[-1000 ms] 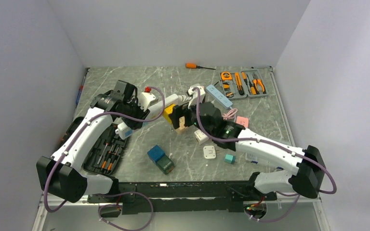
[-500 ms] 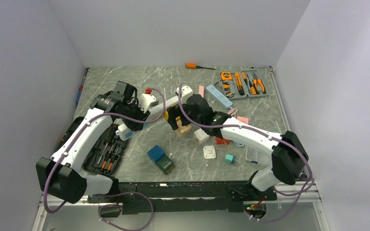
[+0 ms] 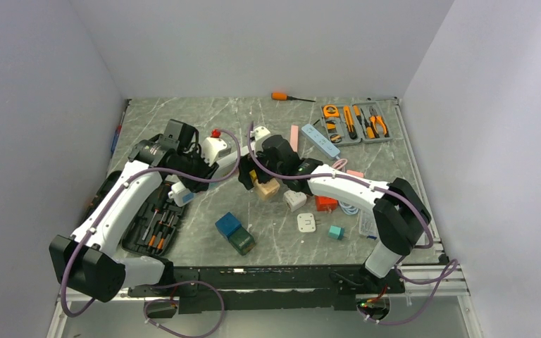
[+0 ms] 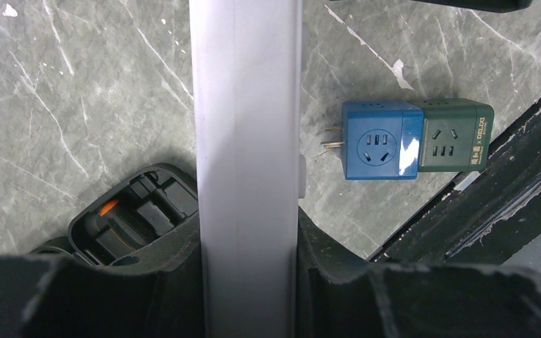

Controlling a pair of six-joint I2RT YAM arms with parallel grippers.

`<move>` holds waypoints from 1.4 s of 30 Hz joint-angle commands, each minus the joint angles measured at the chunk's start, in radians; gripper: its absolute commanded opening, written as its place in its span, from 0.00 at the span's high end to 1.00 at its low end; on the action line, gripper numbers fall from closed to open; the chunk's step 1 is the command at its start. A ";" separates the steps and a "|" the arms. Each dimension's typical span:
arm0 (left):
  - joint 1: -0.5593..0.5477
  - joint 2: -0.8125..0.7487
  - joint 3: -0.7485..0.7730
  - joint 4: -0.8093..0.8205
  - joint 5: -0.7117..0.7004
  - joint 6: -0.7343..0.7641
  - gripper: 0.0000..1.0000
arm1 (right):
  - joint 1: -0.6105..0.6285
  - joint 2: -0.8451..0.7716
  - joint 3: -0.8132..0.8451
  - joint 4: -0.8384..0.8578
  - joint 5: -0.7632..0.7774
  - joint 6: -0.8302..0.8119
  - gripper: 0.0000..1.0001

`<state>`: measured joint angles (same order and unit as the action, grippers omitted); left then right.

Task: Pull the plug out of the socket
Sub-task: Remove the plug from the socket.

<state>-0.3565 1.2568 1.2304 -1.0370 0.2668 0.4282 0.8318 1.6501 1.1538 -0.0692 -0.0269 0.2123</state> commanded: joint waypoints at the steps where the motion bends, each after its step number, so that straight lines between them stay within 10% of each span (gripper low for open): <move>1: 0.002 -0.062 0.036 0.107 0.091 0.000 1.00 | 0.001 0.000 0.020 0.093 -0.010 0.016 0.07; 5: 0.002 -0.065 0.038 0.111 0.091 -0.002 1.00 | 0.002 0.011 0.019 0.100 0.001 0.019 0.18; 14: 0.003 -0.059 0.016 0.138 0.024 -0.007 1.00 | 0.010 -0.039 -0.024 0.106 0.061 0.039 0.83; 31: -0.002 0.038 -0.023 0.274 -0.312 -0.049 1.00 | 0.165 -0.244 -0.244 0.030 0.264 0.156 0.98; 42: -0.009 0.028 -0.046 0.293 -0.174 -0.035 1.00 | 0.222 -0.239 -0.300 0.049 0.314 0.175 0.95</move>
<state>-0.3599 1.3182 1.1763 -0.8555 0.0101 0.4015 1.0431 1.4395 0.8761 -0.0818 0.2417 0.3683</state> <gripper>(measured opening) 0.386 0.644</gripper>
